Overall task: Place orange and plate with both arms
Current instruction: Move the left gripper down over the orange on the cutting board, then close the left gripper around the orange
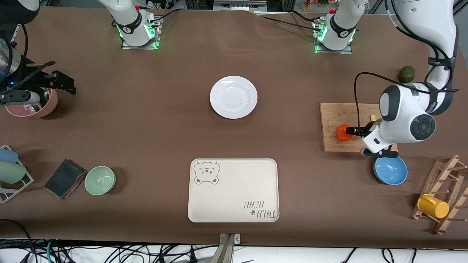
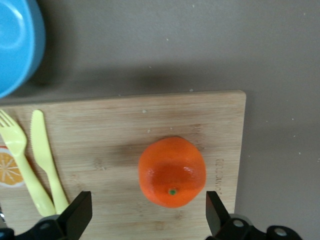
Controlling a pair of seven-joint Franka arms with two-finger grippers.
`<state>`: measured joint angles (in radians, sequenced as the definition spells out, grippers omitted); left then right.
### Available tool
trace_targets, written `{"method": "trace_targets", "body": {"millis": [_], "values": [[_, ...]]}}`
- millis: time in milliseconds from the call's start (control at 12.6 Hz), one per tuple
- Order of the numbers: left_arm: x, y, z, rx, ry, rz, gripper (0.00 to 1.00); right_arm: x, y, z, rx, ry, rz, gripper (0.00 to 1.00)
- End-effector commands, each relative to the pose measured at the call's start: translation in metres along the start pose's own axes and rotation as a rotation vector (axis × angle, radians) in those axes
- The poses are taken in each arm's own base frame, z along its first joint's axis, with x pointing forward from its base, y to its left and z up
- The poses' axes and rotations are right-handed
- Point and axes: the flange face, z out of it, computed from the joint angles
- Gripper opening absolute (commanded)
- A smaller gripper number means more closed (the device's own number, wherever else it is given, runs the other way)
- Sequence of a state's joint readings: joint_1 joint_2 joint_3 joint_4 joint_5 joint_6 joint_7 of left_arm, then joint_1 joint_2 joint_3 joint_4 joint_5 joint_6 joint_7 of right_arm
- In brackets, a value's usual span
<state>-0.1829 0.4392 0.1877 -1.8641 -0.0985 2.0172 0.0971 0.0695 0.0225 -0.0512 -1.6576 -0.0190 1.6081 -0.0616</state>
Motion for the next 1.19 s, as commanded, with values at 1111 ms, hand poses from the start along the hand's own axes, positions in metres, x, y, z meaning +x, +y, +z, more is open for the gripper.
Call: {"method": "trace_targets", "body": {"millis": [1111], "values": [[0.005,0.013,0.042,-0.012,0.007,-0.037,1.00,-0.001,0.000,-0.005,-0.002,-0.006,-0.009,1.00]]}}
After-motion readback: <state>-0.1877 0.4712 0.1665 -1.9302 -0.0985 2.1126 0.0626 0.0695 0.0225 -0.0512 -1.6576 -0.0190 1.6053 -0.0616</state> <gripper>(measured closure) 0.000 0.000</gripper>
